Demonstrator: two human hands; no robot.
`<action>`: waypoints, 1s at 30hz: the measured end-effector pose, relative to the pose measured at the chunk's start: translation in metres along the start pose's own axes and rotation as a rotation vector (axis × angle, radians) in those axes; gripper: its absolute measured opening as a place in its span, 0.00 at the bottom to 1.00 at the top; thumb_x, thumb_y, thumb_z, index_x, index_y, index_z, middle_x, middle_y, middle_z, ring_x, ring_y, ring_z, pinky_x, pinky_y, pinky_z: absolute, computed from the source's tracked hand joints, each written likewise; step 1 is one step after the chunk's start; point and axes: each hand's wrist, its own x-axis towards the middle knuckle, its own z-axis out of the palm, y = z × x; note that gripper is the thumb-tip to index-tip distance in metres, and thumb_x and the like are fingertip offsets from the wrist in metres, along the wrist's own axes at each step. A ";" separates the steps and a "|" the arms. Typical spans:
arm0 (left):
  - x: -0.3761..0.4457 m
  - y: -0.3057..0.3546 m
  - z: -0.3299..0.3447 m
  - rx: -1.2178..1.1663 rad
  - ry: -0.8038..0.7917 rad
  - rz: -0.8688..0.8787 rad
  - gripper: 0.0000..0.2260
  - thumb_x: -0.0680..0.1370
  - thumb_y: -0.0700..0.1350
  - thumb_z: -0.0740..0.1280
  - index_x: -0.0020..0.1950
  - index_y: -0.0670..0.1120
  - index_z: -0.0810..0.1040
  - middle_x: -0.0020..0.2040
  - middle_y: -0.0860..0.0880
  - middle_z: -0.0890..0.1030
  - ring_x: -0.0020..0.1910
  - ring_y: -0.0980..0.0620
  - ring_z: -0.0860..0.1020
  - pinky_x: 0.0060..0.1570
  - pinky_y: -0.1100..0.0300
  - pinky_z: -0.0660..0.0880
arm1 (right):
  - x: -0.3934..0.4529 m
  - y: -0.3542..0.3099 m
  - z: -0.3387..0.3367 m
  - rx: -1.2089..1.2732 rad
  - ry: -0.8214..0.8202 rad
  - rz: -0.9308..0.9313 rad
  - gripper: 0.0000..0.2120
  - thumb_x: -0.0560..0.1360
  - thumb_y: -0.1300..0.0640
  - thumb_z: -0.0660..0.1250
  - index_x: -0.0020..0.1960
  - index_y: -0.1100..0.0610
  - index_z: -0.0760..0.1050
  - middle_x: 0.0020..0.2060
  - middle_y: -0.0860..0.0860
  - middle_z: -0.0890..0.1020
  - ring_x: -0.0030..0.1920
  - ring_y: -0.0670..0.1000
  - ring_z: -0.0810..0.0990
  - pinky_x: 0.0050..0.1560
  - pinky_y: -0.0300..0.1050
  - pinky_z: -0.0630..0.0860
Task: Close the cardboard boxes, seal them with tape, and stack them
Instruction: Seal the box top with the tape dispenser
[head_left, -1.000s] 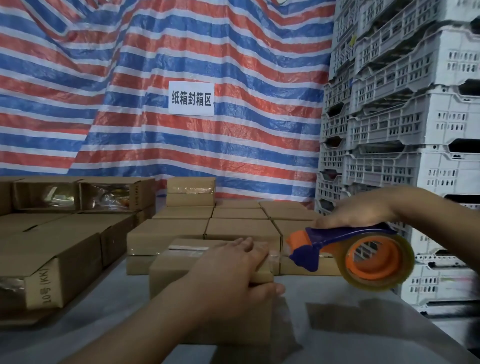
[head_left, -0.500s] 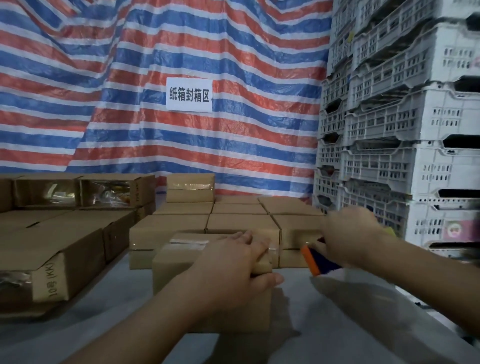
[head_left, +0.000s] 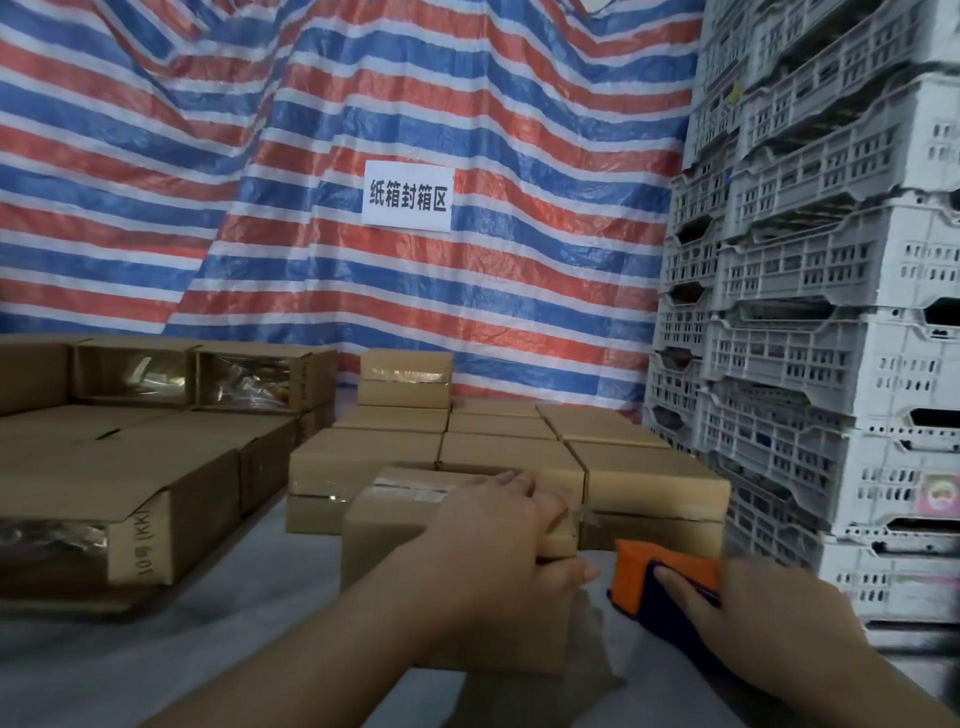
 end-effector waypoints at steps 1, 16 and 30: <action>0.000 0.000 -0.001 0.003 -0.012 0.001 0.32 0.79 0.67 0.56 0.79 0.56 0.55 0.79 0.48 0.58 0.78 0.48 0.56 0.74 0.49 0.55 | 0.000 -0.004 -0.010 -0.007 0.022 0.002 0.41 0.70 0.22 0.37 0.40 0.51 0.76 0.36 0.46 0.77 0.39 0.46 0.79 0.38 0.43 0.72; 0.002 -0.001 -0.003 -0.126 0.013 0.010 0.25 0.76 0.62 0.66 0.69 0.51 0.71 0.64 0.51 0.76 0.61 0.53 0.74 0.64 0.52 0.72 | 0.016 -0.130 -0.066 1.335 -0.331 -0.195 0.26 0.83 0.37 0.51 0.79 0.40 0.55 0.74 0.48 0.69 0.64 0.48 0.71 0.69 0.49 0.65; -0.031 -0.075 -0.025 -0.656 0.059 -0.268 0.23 0.76 0.68 0.50 0.55 0.59 0.78 0.50 0.58 0.81 0.49 0.62 0.77 0.49 0.64 0.71 | 0.015 -0.127 -0.058 1.317 -0.248 -0.205 0.20 0.84 0.48 0.57 0.76 0.45 0.67 0.73 0.46 0.69 0.61 0.45 0.68 0.60 0.43 0.67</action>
